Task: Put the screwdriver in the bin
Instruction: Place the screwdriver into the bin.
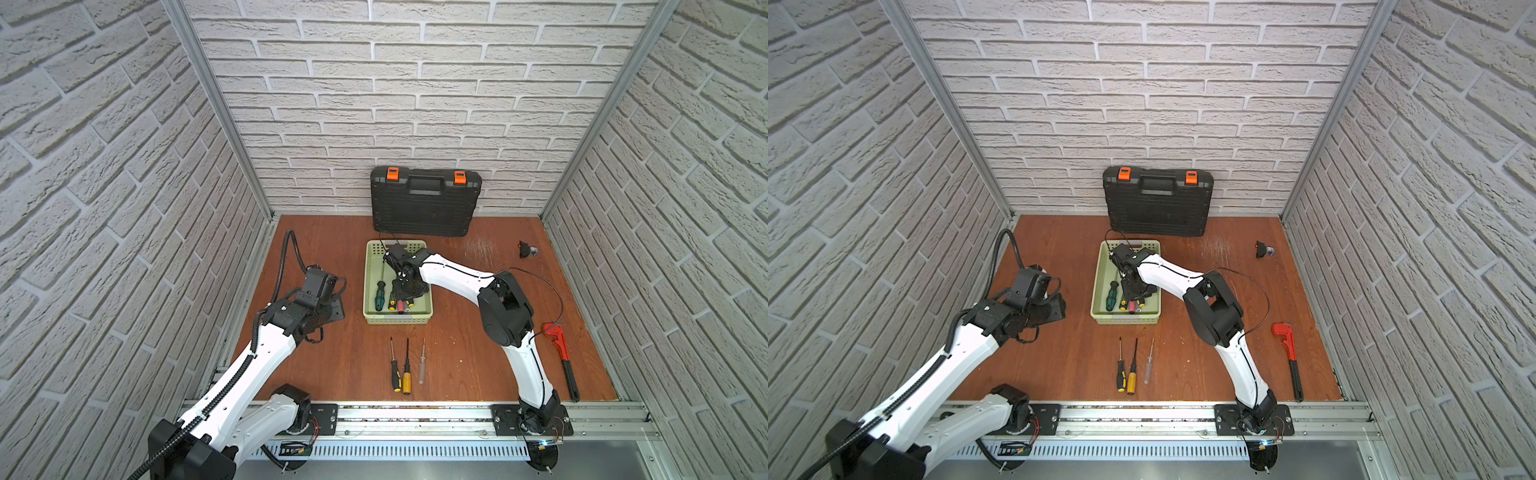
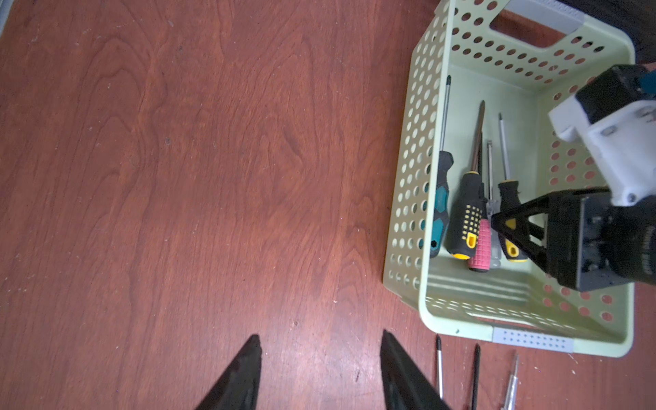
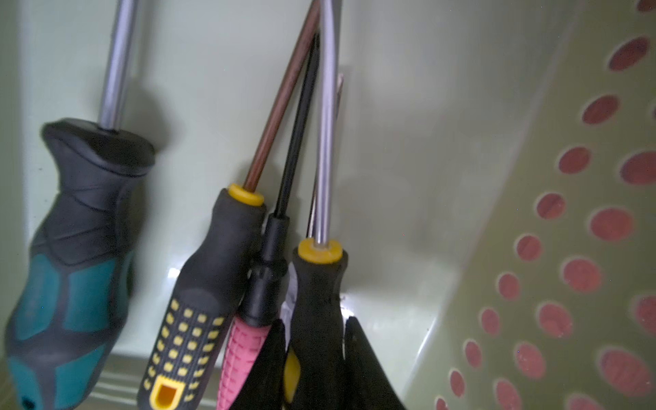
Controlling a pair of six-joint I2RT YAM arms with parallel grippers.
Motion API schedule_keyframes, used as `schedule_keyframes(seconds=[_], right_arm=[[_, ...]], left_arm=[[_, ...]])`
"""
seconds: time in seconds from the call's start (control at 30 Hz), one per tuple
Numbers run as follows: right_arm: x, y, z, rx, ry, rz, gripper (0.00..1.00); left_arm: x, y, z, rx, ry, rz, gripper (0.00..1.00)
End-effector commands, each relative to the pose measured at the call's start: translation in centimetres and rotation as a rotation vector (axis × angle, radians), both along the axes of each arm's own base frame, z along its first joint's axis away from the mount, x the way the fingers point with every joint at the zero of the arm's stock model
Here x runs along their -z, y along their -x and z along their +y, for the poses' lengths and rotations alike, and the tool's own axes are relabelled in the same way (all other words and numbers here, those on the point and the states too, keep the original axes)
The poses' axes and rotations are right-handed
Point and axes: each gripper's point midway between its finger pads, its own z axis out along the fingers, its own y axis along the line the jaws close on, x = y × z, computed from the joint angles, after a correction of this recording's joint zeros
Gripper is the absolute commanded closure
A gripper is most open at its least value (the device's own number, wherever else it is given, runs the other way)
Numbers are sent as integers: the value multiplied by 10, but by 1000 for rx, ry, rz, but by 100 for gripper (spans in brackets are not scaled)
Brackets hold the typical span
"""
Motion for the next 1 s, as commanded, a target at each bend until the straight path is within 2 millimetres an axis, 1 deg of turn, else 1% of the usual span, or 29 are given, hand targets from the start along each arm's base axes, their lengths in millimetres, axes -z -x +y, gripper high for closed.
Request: schedule_keyframes(seconds=[0.0, 0.1, 0.2, 0.27, 0.33, 0.47, 0.57, 0.67, 0.8, 0.83, 0.97], right_arm=[[0, 1, -1, -6, 3, 14, 84], [-2, 3, -1, -9, 4, 14, 80], [-3, 4, -2, -9, 1, 11, 71], [-5, 5, -4, -7, -1, 10, 67], [-9, 7, -4, -8, -8, 7, 66], [-22, 6, -3, -14, -21, -12, 63], [-39, 5, -3, -20, -27, -44, 63], [-61, 4, -7, -36, -24, -85, 62], [-97, 6, -6, -56, -84, -151, 62], [-115, 7, -4, -61, -128, -188, 62], [-139, 16, 1, -84, -222, -232, 62]], left_arm=[[-6, -3, 2, -14, 13, -33, 45], [-7, -3, 3, -19, 11, -40, 45], [-7, -4, 3, -20, 11, -38, 45], [-7, -4, 2, -18, 12, -36, 45], [-8, -5, 2, -17, 9, -37, 45], [-9, -5, 1, -10, 6, -29, 45], [-7, -1, 0, -3, 14, -6, 45], [-2, 8, -11, 46, 59, 43, 45], [5, 27, -31, 110, 162, 142, 45], [9, 33, -36, 128, 185, 175, 45], [22, 54, -57, 197, 204, 278, 46]])
